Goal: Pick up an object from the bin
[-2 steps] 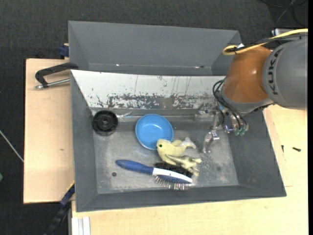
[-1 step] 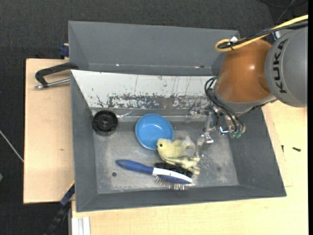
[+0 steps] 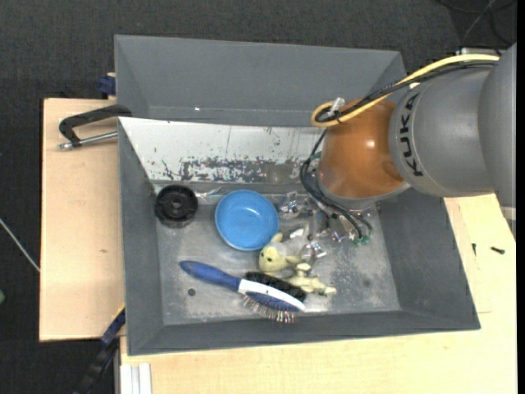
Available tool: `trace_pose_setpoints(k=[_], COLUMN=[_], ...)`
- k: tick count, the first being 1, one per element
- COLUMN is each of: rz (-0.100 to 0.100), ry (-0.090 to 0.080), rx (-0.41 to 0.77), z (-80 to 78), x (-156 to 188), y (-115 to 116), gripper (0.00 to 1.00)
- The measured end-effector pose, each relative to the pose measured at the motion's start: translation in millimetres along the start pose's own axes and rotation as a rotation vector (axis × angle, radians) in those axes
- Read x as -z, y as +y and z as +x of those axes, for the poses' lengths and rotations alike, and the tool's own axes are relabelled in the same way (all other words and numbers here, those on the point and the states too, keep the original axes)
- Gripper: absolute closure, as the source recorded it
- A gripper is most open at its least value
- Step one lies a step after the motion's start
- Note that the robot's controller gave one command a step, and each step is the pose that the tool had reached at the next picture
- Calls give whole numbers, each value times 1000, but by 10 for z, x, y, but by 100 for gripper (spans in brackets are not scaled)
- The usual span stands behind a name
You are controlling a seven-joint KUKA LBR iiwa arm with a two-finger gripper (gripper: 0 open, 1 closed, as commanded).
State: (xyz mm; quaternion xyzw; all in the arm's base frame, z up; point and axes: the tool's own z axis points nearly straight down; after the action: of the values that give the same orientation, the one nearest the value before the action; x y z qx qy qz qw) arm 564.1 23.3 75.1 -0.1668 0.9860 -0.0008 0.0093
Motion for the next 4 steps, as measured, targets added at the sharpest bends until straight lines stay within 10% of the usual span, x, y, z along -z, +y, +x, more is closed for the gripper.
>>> trace_pose_setpoints(k=[1,2,3,4], rz=[-2,-1,-4,-8], ry=[1,2,11,17], rx=[0,46,46,-76], z=[3,-28,-13,-296], x=[6,1812,1760,5], y=[8,-30,-25,591], gripper=[100,100,0,0])
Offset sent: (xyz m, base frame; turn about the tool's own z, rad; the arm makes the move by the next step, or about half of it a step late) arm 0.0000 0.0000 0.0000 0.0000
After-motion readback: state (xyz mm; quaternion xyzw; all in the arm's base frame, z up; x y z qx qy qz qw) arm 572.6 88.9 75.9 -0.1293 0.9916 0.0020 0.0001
